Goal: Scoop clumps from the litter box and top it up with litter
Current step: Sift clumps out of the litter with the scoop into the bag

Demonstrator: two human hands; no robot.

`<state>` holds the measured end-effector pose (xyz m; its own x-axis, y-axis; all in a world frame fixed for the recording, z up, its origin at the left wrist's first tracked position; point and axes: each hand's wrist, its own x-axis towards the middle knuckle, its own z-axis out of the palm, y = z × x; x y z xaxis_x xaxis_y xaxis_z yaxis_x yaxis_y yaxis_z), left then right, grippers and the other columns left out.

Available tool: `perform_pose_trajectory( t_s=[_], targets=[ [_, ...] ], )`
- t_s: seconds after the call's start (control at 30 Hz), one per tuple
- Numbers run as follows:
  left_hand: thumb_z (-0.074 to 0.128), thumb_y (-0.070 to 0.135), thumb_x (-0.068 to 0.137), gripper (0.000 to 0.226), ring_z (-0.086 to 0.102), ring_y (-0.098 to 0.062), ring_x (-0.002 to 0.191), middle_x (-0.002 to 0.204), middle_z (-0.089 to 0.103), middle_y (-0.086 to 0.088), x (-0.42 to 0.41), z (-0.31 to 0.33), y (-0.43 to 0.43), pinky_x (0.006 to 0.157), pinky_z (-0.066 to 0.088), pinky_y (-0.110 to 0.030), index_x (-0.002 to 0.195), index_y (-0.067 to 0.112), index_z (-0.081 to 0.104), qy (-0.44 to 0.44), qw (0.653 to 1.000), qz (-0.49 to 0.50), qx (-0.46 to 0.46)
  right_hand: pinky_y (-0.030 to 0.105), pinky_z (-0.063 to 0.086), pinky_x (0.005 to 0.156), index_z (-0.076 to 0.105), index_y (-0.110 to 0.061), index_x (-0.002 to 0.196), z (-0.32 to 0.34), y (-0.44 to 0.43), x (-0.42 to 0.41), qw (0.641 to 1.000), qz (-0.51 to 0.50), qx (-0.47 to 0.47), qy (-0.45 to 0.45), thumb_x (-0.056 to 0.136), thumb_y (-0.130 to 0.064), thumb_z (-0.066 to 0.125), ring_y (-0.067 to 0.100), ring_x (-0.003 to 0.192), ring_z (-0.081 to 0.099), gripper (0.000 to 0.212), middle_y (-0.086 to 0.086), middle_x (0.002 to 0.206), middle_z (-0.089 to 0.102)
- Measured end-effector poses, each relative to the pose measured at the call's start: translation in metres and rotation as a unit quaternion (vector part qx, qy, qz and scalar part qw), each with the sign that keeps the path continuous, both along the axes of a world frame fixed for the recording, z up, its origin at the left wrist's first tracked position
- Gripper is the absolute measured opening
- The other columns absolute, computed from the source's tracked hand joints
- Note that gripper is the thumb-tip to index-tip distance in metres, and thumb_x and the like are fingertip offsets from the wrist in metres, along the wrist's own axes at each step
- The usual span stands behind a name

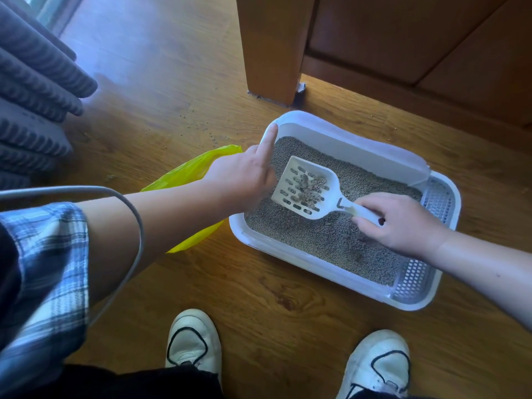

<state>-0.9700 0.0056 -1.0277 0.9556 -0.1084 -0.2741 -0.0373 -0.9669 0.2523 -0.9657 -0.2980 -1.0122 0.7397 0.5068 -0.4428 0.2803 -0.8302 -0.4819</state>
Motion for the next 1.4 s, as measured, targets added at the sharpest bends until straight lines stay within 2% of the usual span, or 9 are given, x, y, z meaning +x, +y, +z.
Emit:
perform_pose_trajectory(
  t_s=[0.17,0.27,0.53,0.7,0.8,0.93,1.1,1.27,1.4],
  targets=[
    [0.028,0.038,0.103,0.059,0.064,-0.035,0.092,0.138,0.052,-0.002,0.004,0.007,0.025,0.06,0.04,-0.035,0.157,0.031,0.007,-0.044,0.999,-0.02,0.015,0.032,0.048,0.074,0.066,-0.035,0.095,0.023,0.016,0.009,0.999,-0.003,0.032,-0.035,0.084,-0.049,0.052,-0.003,0.084,0.057,0.023,-0.021,0.088,0.063],
    [0.03,0.037,0.102,0.058,0.063,-0.035,0.102,0.143,0.049,-0.004,0.005,0.011,0.048,0.067,0.042,-0.039,0.157,0.029,0.01,-0.049,0.998,0.012,0.028,0.036,0.049,0.071,0.066,-0.033,0.095,0.035,0.041,0.015,0.997,0.01,0.058,-0.054,0.087,-0.037,0.062,0.003,0.078,0.059,0.01,-0.015,0.083,0.065],
    [0.04,0.037,0.099,0.064,0.054,-0.034,0.121,0.147,0.045,-0.007,-0.046,0.005,0.141,0.088,0.05,-0.046,0.156,0.025,0.014,0.03,0.993,0.073,0.09,0.031,0.047,0.065,0.061,-0.04,0.11,0.04,0.136,0.028,0.99,0.09,0.033,-0.1,0.088,-0.043,0.066,0.013,0.077,0.062,0.023,-0.013,0.08,0.067],
    [0.041,0.033,0.096,0.065,0.054,-0.034,0.12,0.143,0.047,-0.007,-0.079,0.006,0.183,0.087,0.047,-0.045,0.156,0.025,0.016,0.061,0.982,0.133,0.119,0.035,0.045,0.056,0.066,-0.028,0.103,0.023,0.188,0.029,0.941,0.233,0.003,-0.245,0.089,-0.029,0.061,0.034,0.068,0.061,0.015,-0.002,0.084,0.066],
    [0.041,0.033,0.096,0.065,0.054,-0.034,0.118,0.141,0.047,-0.008,-0.095,0.006,0.195,0.085,0.046,-0.045,0.155,0.024,0.016,0.074,0.978,0.149,0.129,0.034,0.034,0.055,0.069,-0.026,0.117,0.012,0.205,0.027,0.915,0.282,0.008,-0.287,0.085,-0.012,0.062,0.034,0.068,0.058,0.036,0.005,0.088,0.065],
    [0.041,0.033,0.096,0.066,0.054,-0.033,0.119,0.141,0.047,-0.008,-0.105,0.008,0.199,0.086,0.047,-0.044,0.156,0.023,0.016,0.075,0.977,0.152,0.126,0.034,0.023,0.059,0.067,-0.027,0.123,0.009,0.214,0.023,0.901,0.294,-0.029,-0.317,0.083,-0.009,0.064,0.032,0.068,0.054,0.044,0.007,0.091,0.064],
    [0.04,0.034,0.097,0.066,0.052,-0.031,0.121,0.143,0.046,-0.006,-0.103,0.014,0.188,0.087,0.046,-0.043,0.157,0.023,0.014,0.073,0.981,0.135,0.117,0.036,0.041,0.057,0.068,-0.026,0.118,0.015,0.212,0.023,0.923,0.27,-0.013,-0.273,0.086,-0.016,0.058,0.034,0.073,0.06,0.034,0.005,0.088,0.063],
    [0.039,0.036,0.099,0.065,0.052,-0.031,0.123,0.147,0.043,-0.004,-0.082,0.02,0.163,0.091,0.046,-0.044,0.157,0.024,0.013,0.048,0.988,0.101,0.11,0.032,0.051,0.076,0.065,-0.032,0.116,0.032,0.194,0.026,0.986,0.082,0.027,-0.146,0.091,-0.026,0.057,0.025,0.097,0.065,0.027,-0.008,0.104,0.07],
    [0.041,0.036,0.099,0.065,0.05,-0.031,0.127,0.148,0.044,-0.006,-0.053,0.027,0.125,0.093,0.045,-0.043,0.156,0.022,0.015,0.027,0.995,0.051,0.084,0.008,0.038,0.055,0.068,-0.023,0.09,0.041,0.167,0.042,0.987,-0.066,0.144,-0.008,0.096,-0.026,0.06,0.002,0.061,0.063,0.01,-0.015,0.069,0.066]
  ],
)
